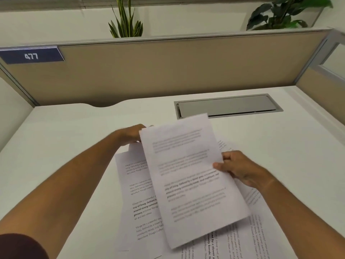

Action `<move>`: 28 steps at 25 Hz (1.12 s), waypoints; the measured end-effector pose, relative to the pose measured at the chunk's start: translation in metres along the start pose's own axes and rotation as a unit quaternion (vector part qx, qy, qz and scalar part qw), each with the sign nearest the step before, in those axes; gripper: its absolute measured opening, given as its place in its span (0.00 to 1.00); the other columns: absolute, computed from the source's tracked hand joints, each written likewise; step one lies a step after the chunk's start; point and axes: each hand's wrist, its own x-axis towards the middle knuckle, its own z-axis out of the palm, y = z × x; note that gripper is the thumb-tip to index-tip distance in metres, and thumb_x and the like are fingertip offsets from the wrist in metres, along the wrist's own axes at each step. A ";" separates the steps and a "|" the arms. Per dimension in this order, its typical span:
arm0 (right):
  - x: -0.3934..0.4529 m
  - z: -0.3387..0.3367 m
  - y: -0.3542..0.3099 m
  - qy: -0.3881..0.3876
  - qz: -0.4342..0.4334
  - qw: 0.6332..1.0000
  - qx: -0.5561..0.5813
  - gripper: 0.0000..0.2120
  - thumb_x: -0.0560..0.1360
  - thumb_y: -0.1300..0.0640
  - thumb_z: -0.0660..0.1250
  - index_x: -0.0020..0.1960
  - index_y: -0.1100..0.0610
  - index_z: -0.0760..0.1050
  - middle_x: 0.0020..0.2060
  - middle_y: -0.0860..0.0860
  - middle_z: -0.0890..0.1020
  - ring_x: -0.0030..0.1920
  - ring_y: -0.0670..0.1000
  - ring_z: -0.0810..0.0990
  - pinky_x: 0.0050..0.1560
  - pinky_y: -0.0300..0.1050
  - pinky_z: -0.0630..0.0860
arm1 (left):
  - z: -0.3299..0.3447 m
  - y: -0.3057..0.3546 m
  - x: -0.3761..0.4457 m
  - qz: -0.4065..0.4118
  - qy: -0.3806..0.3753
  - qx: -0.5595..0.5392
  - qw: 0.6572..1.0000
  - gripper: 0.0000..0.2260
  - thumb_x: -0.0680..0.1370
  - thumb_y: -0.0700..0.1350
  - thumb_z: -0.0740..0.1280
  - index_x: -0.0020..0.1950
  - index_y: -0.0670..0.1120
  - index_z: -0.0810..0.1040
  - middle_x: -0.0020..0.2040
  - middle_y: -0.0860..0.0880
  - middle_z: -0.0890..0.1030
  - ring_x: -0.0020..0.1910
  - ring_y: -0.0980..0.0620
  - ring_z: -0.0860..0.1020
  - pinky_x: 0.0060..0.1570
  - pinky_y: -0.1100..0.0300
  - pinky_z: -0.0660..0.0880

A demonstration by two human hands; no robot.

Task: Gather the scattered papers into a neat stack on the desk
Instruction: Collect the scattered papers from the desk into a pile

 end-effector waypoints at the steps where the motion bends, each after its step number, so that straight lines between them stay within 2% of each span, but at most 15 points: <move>1: 0.001 0.007 0.005 -0.005 0.024 1.000 -0.016 0.10 0.73 0.65 0.72 0.55 0.62 0.81 0.47 0.56 0.87 0.48 0.56 0.87 0.44 0.48 0.83 | -0.003 0.001 -0.001 -0.030 0.003 -0.023 0.999 0.23 0.79 0.59 0.60 0.41 0.41 0.79 0.36 0.49 0.79 0.37 0.51 0.75 0.43 0.57 0.71; 3: 0.004 0.017 0.014 -0.012 0.062 0.997 -0.038 0.10 0.73 0.66 0.72 0.54 0.62 0.81 0.48 0.57 0.87 0.49 0.57 0.86 0.50 0.54 0.83 | -0.009 0.001 0.003 -0.105 -0.013 -0.068 0.992 0.35 0.79 0.67 0.48 0.52 0.39 0.82 0.43 0.46 0.81 0.43 0.48 0.76 0.51 0.54 0.70; 4: 0.006 0.021 0.018 -0.012 0.073 0.996 -0.042 0.10 0.73 0.66 0.73 0.54 0.63 0.82 0.48 0.58 0.87 0.49 0.58 0.86 0.52 0.57 0.82 | -0.011 0.002 0.005 -0.124 -0.028 -0.078 0.989 0.36 0.77 0.68 0.50 0.56 0.39 0.81 0.45 0.46 0.81 0.45 0.48 0.76 0.53 0.53 0.69; 5: 0.008 0.027 0.021 -0.007 0.078 0.996 -0.040 0.10 0.73 0.67 0.73 0.54 0.64 0.82 0.48 0.59 0.87 0.49 0.58 0.86 0.53 0.58 0.81 | -0.010 0.004 0.004 -0.125 -0.042 -0.058 0.990 0.34 0.76 0.68 0.55 0.57 0.40 0.82 0.47 0.45 0.82 0.46 0.48 0.77 0.53 0.54 0.71; 7: 0.010 0.039 0.024 0.006 0.077 0.996 -0.034 0.10 0.73 0.67 0.72 0.55 0.64 0.82 0.49 0.59 0.87 0.49 0.57 0.86 0.53 0.57 0.82 | -0.005 0.006 0.003 -0.087 -0.045 0.073 0.993 0.21 0.73 0.60 0.69 0.55 0.44 0.83 0.51 0.47 0.84 0.48 0.48 0.80 0.53 0.54 0.75; 8: 0.011 0.045 0.025 0.010 0.074 0.997 -0.028 0.11 0.73 0.68 0.72 0.55 0.64 0.81 0.49 0.59 0.87 0.49 0.57 0.86 0.53 0.56 0.82 | 0.000 0.006 0.004 -0.059 -0.032 0.147 0.987 0.16 0.73 0.54 0.73 0.54 0.45 0.83 0.51 0.48 0.84 0.49 0.48 0.81 0.54 0.54 0.77; 10: 0.012 0.056 0.024 0.011 0.053 0.998 -0.031 0.12 0.73 0.67 0.72 0.57 0.64 0.81 0.51 0.58 0.86 0.50 0.56 0.86 0.54 0.55 0.82 | 0.009 0.007 0.003 -0.016 0.005 0.225 0.974 0.09 0.73 0.46 0.74 0.51 0.46 0.83 0.50 0.47 0.84 0.49 0.47 0.82 0.53 0.53 0.79; 13: 0.012 0.062 0.011 0.025 -0.028 0.993 -0.115 0.19 0.70 0.58 0.76 0.60 0.57 0.78 0.53 0.53 0.85 0.50 0.52 0.85 0.51 0.49 0.83 | 0.004 0.026 -0.013 0.044 0.060 0.230 0.970 0.03 0.73 0.43 0.73 0.46 0.48 0.82 0.46 0.49 0.84 0.44 0.50 0.82 0.46 0.56 0.78; 15: 0.014 0.064 -0.005 0.060 -0.072 0.986 -0.135 0.27 0.68 0.50 0.78 0.62 0.52 0.72 0.53 0.47 0.82 0.49 0.48 0.83 0.42 0.40 0.82 | -0.009 0.043 -0.028 0.089 0.078 0.230 0.966 0.04 0.72 0.41 0.73 0.42 0.49 0.82 0.43 0.50 0.84 0.42 0.50 0.81 0.45 0.57 0.77; 17: 0.016 0.067 -0.023 0.062 -0.112 0.988 -0.083 0.31 0.65 0.46 0.79 0.63 0.49 0.70 0.53 0.46 0.82 0.50 0.47 0.82 0.40 0.38 0.81 | -0.021 0.062 -0.047 0.119 0.097 0.212 0.965 0.04 0.72 0.40 0.73 0.42 0.48 0.82 0.43 0.48 0.85 0.42 0.48 0.82 0.47 0.53 0.78; 20: 0.021 0.071 -0.045 0.040 -0.182 0.982 -0.040 0.28 0.66 0.48 0.79 0.63 0.49 0.74 0.53 0.49 0.84 0.51 0.51 0.84 0.44 0.43 0.83 | -0.037 0.087 -0.075 0.149 0.141 0.195 0.959 0.04 0.73 0.39 0.73 0.45 0.46 0.83 0.45 0.46 0.85 0.45 0.48 0.83 0.49 0.51 0.79; 24: 0.026 0.079 -0.071 0.001 -0.218 0.975 0.041 0.21 0.68 0.55 0.78 0.58 0.57 0.80 0.52 0.54 0.86 0.51 0.58 0.85 0.49 0.56 0.83 | -0.053 0.116 -0.109 0.202 0.171 0.180 0.948 0.09 0.73 0.41 0.74 0.47 0.54 0.82 0.47 0.53 0.85 0.44 0.58 0.83 0.46 0.64 0.80; 26: 0.024 0.081 -0.085 -0.001 -0.247 0.967 0.065 0.19 0.68 0.57 0.79 0.57 0.61 0.81 0.51 0.56 0.86 0.50 0.59 0.86 0.48 0.56 0.83 | -0.064 0.121 -0.125 0.231 0.257 0.190 0.919 0.12 0.71 0.48 0.75 0.53 0.55 0.80 0.50 0.53 0.83 0.46 0.59 0.82 0.50 0.61 0.80; 28: 0.020 0.078 -0.098 0.006 -0.285 0.954 0.096 0.18 0.67 0.58 0.79 0.55 0.63 0.82 0.50 0.58 0.86 0.50 0.60 0.86 0.46 0.53 0.83 | -0.075 0.111 -0.139 0.251 0.411 0.149 0.864 0.26 0.68 0.59 0.75 0.64 0.55 0.74 0.58 0.52 0.79 0.56 0.56 0.78 0.58 0.56 0.74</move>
